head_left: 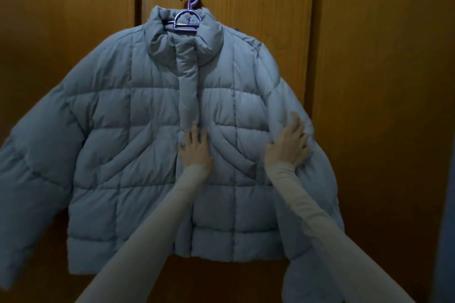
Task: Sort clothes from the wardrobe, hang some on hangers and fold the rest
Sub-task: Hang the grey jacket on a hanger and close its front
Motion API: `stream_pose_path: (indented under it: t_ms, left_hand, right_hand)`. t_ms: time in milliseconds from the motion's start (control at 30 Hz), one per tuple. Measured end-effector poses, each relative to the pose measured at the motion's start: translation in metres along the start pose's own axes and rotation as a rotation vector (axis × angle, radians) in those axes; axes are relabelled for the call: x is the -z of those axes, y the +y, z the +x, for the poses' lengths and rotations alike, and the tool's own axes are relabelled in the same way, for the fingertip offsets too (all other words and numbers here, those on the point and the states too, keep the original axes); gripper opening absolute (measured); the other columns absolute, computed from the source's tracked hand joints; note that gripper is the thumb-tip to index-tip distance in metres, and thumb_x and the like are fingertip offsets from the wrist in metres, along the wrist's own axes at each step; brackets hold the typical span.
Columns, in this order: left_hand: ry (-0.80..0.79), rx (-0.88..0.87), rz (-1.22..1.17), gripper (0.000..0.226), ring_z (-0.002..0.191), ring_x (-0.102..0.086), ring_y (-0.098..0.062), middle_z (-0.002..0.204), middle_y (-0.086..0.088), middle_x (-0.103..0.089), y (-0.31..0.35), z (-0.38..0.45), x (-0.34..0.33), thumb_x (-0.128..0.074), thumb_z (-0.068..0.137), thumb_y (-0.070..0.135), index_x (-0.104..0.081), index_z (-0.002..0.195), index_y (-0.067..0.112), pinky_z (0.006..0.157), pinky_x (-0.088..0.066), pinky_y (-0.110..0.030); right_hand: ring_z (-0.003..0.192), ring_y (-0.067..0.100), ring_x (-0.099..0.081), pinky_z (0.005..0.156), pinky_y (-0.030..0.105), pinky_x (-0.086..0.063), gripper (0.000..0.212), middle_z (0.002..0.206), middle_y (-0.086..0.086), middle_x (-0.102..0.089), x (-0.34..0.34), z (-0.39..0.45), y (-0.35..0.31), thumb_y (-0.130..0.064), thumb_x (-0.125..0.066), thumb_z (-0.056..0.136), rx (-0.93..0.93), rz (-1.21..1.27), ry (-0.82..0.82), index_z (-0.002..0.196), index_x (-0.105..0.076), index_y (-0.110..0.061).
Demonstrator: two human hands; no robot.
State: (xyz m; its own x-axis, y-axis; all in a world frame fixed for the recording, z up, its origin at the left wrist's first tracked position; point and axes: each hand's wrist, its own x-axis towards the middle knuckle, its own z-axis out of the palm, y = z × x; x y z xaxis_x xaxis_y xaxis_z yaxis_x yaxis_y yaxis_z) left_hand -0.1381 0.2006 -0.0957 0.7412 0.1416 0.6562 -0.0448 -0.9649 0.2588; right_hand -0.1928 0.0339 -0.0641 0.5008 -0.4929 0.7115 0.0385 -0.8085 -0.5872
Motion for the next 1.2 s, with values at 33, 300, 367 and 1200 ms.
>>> stream_pose_path:
  t_ms: [33, 300, 367, 1200]
  left_hand:
    - [-0.024, -0.008, -0.036, 0.066, 0.143, -0.003, -0.029, 0.157, -0.002, 0.008, -0.001, 0.003, 0.002, -0.051, 0.092, 0.021, -0.017, 0.148, 0.021, 0.113, -0.019, -0.048]
    - [-0.117, -0.113, -0.233, 0.051, 0.141, -0.018, -0.033, 0.156, -0.007, -0.017, -0.019, 0.031, 0.021, -0.039, 0.088, -0.001, -0.041, 0.139, 0.008, 0.115, -0.016, -0.037]
    - [-0.108, -0.163, -0.242, 0.052, 0.141, -0.02, -0.031, 0.155, -0.01, -0.019, -0.026, 0.032, 0.021, -0.041, 0.086, -0.006, -0.044, 0.136, 0.004, 0.115, -0.015, -0.035]
    - [0.138, 0.097, -0.134, 0.042, 0.119, -0.042, -0.035, 0.127, -0.021, -0.044, -0.161, -0.015, 0.073, -0.048, 0.081, -0.004, -0.048, 0.123, -0.002, 0.095, -0.039, -0.043]
  right_hand:
    - [0.12, 0.031, -0.043, 0.092, 0.043, -0.039, 0.057, 0.136, 0.013, -0.042, 0.003, 0.003, 0.003, -0.006, -0.059, 0.085, 0.027, 0.036, -0.033, 0.136, -0.034, -0.014]
    - [0.109, 0.032, -0.054, 0.088, 0.031, -0.036, 0.029, 0.118, 0.021, -0.058, 0.002, -0.009, -0.04, -0.005, -0.053, 0.09, 0.301, 0.455, -0.191, 0.117, -0.051, 0.003]
    - [0.11, 0.031, -0.054, 0.09, 0.032, -0.035, 0.029, 0.119, 0.017, -0.06, -0.01, -0.011, -0.049, -0.011, -0.046, 0.094, 0.399, 0.422, -0.222, 0.122, -0.053, -0.004]
    - [0.143, 0.029, 0.019, 0.104, 0.066, 0.014, 0.077, 0.154, 0.012, 0.022, -0.116, -0.08, -0.052, -0.046, -0.041, 0.094, 0.596, -0.447, -0.533, 0.15, 0.003, -0.016]
